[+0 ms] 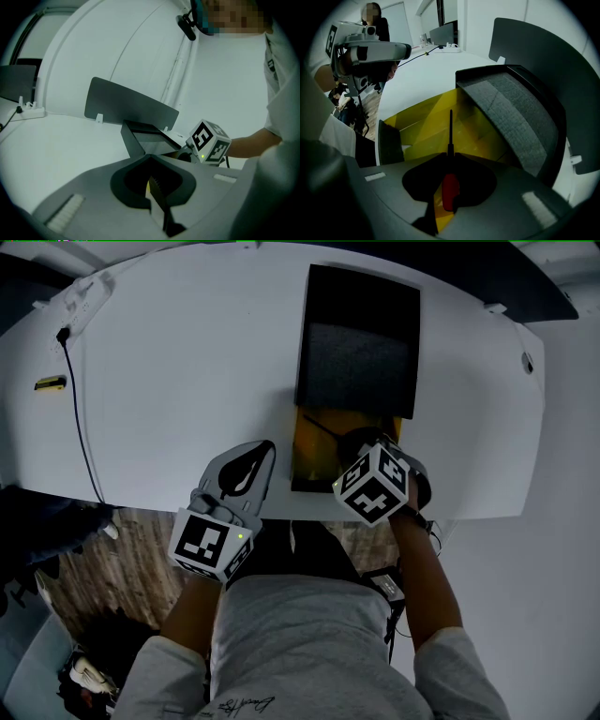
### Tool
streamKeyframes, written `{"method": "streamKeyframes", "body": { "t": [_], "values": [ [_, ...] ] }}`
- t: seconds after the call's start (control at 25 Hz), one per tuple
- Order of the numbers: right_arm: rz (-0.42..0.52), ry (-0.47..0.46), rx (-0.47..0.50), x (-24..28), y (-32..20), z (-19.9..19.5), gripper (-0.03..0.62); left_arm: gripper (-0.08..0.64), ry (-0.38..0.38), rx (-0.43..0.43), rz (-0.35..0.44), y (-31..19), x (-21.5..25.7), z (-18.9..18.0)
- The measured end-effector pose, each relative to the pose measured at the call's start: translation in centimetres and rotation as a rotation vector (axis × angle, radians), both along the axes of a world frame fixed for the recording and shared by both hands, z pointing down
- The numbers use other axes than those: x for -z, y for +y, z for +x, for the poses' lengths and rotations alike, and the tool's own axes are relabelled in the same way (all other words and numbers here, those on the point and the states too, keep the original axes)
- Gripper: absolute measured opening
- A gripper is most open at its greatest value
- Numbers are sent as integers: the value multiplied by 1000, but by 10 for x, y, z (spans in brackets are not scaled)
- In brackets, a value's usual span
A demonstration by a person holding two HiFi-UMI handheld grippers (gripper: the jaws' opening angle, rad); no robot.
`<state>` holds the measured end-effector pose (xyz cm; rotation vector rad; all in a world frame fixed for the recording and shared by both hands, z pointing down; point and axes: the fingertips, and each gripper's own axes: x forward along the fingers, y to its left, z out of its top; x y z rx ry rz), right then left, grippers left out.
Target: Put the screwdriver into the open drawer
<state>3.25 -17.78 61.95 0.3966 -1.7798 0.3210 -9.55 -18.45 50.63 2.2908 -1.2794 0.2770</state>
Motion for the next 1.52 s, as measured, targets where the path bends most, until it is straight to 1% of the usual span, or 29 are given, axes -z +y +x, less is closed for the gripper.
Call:
{"method": "streamKeyframes", "body": {
  "t": [0.2,0.64,0.84,1.04,1.52],
  "values": [
    [-4,0,-4,-1,0,0,75,-3,3,2,0,0,0,-1],
    [10,13,22,-1,0,0,78,-3,1,4,-13,2,-2,-1],
    [15,11,28,-1,-1,0,96,-3,1,7,-11,2,-1,-2],
    [2,-4,34,0,1,-2,109,-3,-5,8,-7,2,0,-3],
    [11,-40,22,11,6,-3,112,-3,-10,4,1,6,10,2]
  ]
}}
